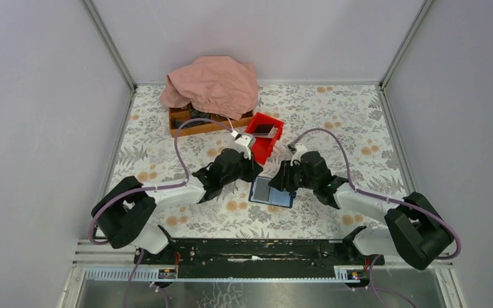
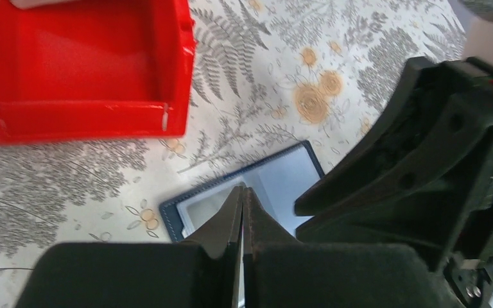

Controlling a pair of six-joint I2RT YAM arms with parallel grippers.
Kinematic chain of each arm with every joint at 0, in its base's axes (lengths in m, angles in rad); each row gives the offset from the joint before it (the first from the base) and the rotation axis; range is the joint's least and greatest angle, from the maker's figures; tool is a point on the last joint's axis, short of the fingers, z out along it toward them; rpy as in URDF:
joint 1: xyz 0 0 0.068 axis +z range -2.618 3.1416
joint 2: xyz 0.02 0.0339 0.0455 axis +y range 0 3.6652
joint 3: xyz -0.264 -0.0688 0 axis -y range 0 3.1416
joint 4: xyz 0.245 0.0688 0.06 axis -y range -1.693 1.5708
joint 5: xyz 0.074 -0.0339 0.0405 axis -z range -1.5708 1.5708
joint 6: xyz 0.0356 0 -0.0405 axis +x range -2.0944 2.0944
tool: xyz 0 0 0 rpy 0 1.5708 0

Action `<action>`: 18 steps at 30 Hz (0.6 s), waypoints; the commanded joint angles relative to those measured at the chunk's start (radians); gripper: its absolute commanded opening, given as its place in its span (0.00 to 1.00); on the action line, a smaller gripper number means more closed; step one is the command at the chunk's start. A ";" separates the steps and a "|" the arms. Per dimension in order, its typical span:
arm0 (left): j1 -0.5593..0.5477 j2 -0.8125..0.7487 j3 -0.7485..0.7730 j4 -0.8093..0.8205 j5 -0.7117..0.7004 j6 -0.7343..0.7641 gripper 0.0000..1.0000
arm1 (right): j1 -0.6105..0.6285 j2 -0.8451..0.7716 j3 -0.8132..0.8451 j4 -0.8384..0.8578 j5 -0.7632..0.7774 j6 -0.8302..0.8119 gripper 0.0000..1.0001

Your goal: Take the credit cards out of the card holder

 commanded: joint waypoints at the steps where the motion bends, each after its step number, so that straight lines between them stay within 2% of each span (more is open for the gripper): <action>1: -0.005 0.014 -0.032 0.069 0.100 -0.055 0.00 | 0.047 0.062 0.047 0.023 0.053 0.035 0.36; 11: -0.006 0.091 -0.036 0.116 0.196 -0.097 0.00 | 0.047 0.097 0.074 -0.209 0.226 0.003 0.30; 18: -0.004 0.117 -0.020 0.083 0.197 -0.101 0.00 | 0.047 0.105 0.075 -0.261 0.299 -0.004 0.28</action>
